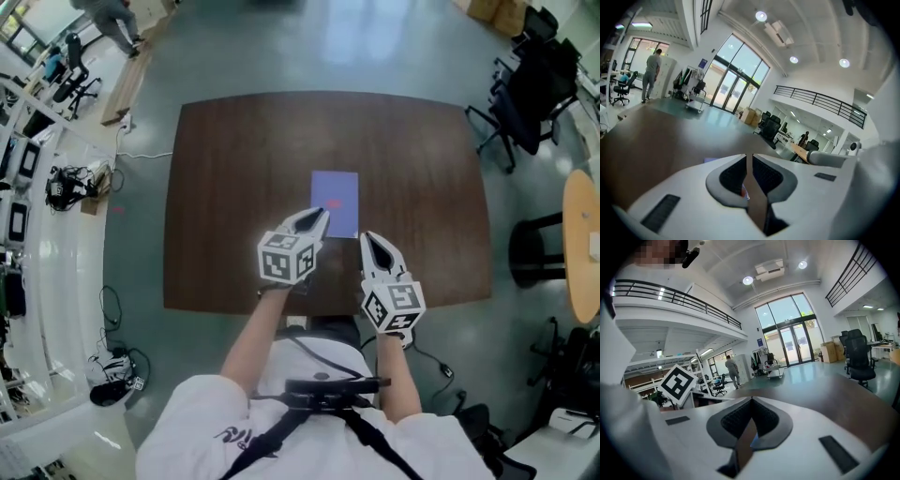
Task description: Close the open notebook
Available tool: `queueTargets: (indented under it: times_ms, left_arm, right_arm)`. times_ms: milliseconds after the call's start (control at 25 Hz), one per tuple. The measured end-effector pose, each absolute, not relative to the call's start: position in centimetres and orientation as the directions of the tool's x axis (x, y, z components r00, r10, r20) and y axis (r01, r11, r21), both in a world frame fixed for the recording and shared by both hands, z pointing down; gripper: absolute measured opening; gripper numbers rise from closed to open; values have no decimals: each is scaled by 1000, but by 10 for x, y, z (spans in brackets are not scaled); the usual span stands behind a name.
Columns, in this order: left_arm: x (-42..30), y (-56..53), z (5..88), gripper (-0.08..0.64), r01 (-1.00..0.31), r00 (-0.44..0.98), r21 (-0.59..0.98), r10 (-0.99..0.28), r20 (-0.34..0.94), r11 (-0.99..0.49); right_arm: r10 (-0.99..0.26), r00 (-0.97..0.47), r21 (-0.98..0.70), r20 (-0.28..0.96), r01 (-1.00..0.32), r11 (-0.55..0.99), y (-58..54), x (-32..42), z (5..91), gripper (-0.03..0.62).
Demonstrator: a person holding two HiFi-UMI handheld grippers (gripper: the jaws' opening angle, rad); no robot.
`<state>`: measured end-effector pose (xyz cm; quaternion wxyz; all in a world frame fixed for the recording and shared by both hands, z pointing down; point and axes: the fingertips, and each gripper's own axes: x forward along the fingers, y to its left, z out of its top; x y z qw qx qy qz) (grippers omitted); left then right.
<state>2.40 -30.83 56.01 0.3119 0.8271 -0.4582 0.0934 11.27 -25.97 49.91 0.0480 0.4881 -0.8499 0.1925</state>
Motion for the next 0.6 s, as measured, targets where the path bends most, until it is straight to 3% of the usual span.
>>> queueTargets:
  times_ms: [400, 600]
  left_arm:
    - [-46, -269, 450, 38, -887, 443, 244, -872, 209, -392]
    - [-63, -253, 436, 8, -913, 383, 222, -908, 169, -343]
  right_arm:
    - [-788, -593, -203, 164, -802, 561, -250, 50, 435, -6]
    - [-774, -619, -194, 135, -782, 592, -244, 35, 420, -7]
